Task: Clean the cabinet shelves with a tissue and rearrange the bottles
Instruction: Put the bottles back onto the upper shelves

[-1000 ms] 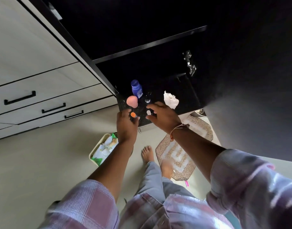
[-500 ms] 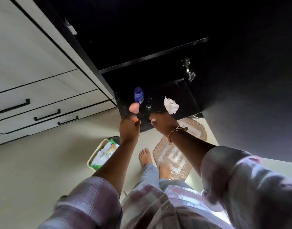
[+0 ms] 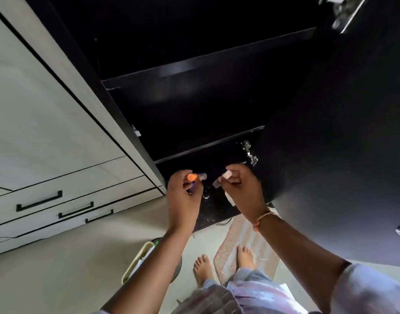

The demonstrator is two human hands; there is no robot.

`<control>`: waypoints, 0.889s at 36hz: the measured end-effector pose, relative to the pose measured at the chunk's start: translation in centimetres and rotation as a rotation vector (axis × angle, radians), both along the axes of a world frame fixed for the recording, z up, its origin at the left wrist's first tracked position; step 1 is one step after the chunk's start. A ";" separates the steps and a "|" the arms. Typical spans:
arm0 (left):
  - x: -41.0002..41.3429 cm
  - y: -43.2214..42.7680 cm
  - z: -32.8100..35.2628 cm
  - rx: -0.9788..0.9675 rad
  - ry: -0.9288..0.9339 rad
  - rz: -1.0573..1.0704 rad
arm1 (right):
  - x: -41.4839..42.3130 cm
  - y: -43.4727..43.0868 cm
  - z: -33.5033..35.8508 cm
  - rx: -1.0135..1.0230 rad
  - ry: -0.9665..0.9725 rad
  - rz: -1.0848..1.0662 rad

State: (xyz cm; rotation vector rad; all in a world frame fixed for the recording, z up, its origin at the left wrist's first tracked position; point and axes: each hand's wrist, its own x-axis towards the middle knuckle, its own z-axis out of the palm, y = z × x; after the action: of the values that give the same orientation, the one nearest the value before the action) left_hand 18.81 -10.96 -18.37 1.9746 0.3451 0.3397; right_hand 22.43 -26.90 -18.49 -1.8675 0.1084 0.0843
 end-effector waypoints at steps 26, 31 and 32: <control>13.3 3.6 4.2 0.311 0.035 0.176 | 16.2 2.1 4.5 -0.261 -0.394 0.109; 13.2 4.1 3.6 0.296 0.035 0.245 | 17.3 0.8 3.8 -0.349 -0.424 0.016; 13.2 4.2 3.5 0.291 0.027 0.256 | 17.5 0.5 3.7 -0.368 -0.425 -0.004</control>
State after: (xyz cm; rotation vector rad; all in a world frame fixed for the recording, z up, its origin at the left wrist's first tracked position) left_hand 32.05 -6.74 -14.91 2.2245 0.5962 0.5523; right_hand 39.89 -26.36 -14.74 -2.2088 -0.1772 -0.3569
